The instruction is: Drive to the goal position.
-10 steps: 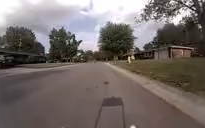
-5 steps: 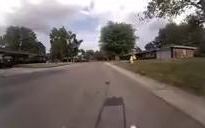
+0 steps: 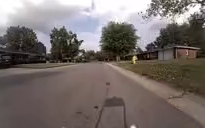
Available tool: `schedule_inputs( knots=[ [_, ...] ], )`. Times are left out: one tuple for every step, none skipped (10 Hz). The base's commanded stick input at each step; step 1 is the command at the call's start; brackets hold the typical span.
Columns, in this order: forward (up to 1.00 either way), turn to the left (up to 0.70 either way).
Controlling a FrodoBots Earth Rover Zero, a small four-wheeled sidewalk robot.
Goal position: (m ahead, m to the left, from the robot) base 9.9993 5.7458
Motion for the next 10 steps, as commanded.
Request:
schedule_inputs(
  knots=[
    [1.00, 0.00],
    [1.00, 0.00],
    [1.00, 0.00],
    [1.00, 0.00],
    [1.00, 0.00],
    [1.00, 0.00],
    [1.00, 0.00],
    [1.00, 0.00],
    [1.00, 0.00],
    [1.00, 0.00]
  ],
)
